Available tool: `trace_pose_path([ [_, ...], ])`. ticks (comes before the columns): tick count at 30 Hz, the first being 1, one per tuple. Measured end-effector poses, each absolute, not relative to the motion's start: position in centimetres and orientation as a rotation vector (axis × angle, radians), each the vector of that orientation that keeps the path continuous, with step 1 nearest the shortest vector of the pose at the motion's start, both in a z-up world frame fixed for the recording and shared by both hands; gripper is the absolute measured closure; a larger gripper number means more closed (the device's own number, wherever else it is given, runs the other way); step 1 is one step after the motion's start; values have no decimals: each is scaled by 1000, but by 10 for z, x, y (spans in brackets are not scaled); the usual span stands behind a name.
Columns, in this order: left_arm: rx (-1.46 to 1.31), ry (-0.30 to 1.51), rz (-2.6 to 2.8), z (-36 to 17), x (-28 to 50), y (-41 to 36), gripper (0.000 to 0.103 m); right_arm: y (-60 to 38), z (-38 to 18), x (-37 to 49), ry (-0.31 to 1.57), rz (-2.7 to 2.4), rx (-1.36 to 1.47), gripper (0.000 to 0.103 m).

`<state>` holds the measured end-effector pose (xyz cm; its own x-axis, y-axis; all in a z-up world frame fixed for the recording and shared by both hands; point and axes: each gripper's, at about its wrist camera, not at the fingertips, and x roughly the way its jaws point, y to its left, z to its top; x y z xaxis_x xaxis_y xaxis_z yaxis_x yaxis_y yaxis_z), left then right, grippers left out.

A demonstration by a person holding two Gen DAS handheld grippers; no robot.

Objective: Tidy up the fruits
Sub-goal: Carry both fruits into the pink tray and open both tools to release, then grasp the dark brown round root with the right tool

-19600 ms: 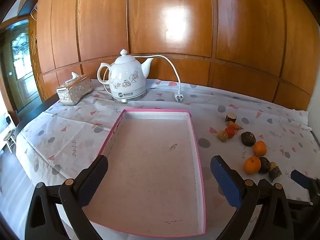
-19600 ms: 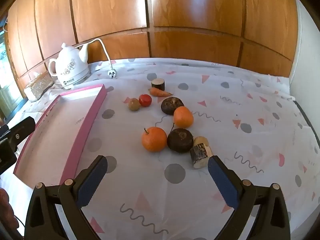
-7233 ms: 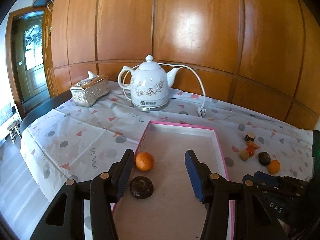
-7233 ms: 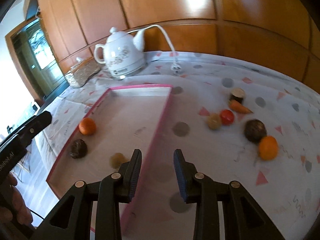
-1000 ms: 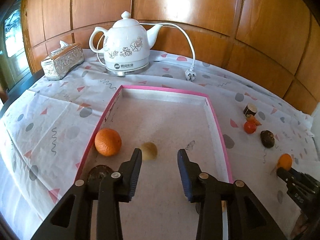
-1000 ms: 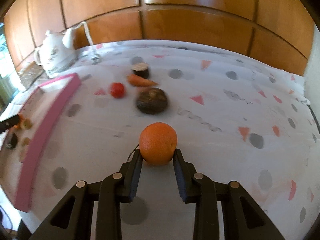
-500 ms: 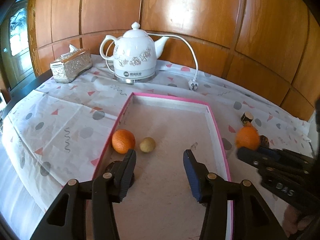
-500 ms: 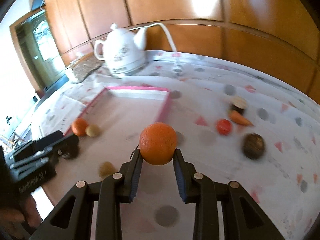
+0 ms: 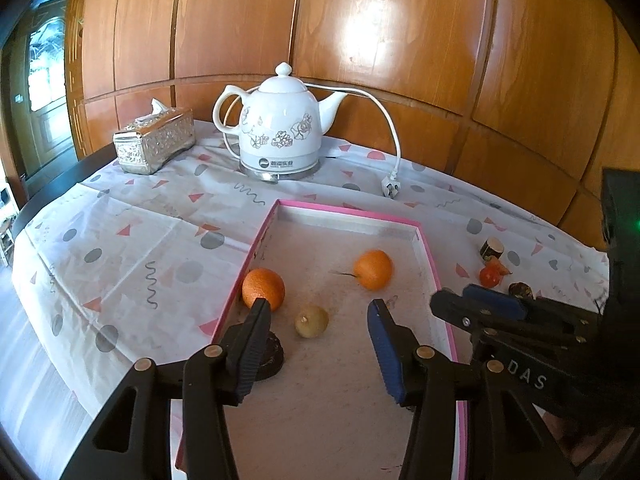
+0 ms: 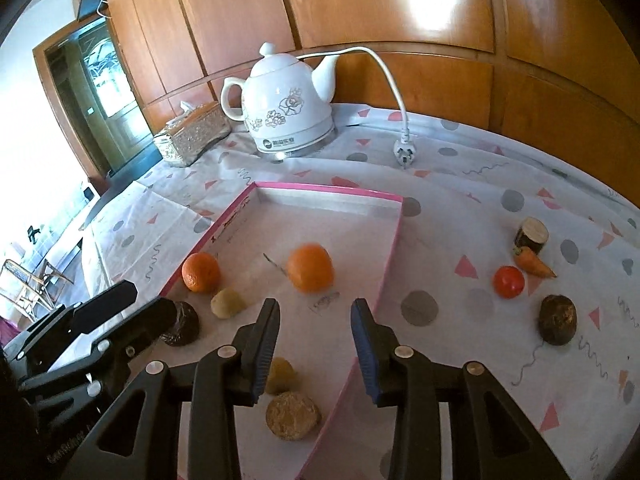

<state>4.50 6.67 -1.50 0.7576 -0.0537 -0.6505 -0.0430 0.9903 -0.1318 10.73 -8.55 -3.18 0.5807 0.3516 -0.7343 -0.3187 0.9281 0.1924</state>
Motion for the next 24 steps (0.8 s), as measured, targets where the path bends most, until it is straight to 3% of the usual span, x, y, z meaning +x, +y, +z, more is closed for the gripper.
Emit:
trace_pose_path([
  [24, -37, 750, -149, -18, 38, 6, 51, -209, -63, 72, 896, 64, 186, 65],
])
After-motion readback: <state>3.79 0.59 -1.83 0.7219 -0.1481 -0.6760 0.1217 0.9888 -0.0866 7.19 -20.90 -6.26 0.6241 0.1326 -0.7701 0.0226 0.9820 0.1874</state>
